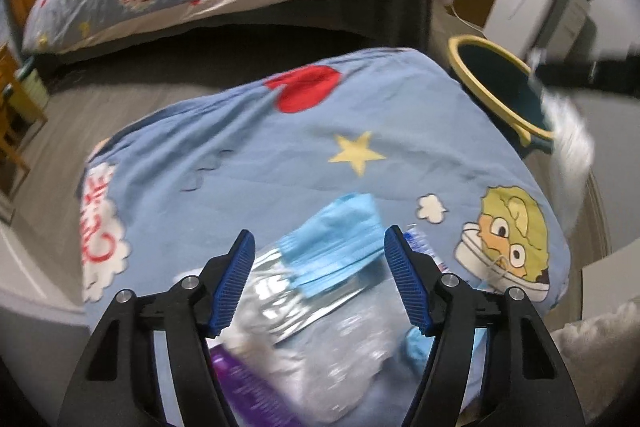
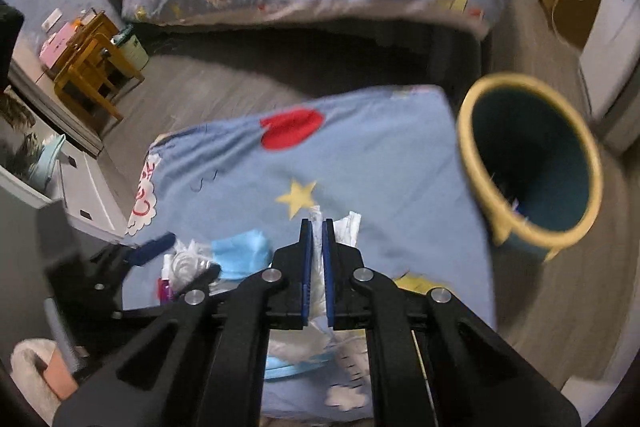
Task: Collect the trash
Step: 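Grasp the light-blue face mask with the left tool while the right tool grasps white paper, then carry both items over the bin and open both tools to drop them inside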
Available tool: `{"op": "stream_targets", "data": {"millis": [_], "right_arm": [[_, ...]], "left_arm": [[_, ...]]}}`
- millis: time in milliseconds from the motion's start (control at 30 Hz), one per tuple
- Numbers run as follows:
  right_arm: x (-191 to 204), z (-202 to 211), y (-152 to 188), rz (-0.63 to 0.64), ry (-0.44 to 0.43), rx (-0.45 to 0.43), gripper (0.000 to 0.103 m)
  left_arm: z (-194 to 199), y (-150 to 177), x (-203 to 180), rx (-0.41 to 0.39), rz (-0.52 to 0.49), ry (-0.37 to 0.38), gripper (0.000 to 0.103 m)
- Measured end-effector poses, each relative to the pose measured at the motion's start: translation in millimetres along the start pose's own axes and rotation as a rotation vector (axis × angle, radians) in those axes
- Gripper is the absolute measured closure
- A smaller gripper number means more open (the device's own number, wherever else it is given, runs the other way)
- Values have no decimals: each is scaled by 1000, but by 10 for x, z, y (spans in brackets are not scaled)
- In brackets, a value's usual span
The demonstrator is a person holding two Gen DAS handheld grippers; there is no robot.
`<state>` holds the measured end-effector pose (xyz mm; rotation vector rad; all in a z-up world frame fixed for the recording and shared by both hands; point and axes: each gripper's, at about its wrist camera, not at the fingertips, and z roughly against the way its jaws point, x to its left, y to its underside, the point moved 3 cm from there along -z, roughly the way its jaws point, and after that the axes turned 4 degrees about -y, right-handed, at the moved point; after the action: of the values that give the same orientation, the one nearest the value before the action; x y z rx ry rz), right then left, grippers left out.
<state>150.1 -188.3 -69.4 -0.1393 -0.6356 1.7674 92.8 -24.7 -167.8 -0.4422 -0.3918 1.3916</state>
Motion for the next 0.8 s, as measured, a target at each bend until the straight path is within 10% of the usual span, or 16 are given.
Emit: {"op": "stream_targets", "data": {"millis": [167,333,800], "right_arm": [[-235,-76,-8,-113,-114,-13,98],[-357,-75,-154,-112,-112,-41,98],[-476,171,-264,-129,-153,-114,98]], "left_arm": [[-221,5,-229,49,-69,-2,45],[-371,-4,-269,95,-77,11,81],[147,-330,-148,-83,4,21,90]]}}
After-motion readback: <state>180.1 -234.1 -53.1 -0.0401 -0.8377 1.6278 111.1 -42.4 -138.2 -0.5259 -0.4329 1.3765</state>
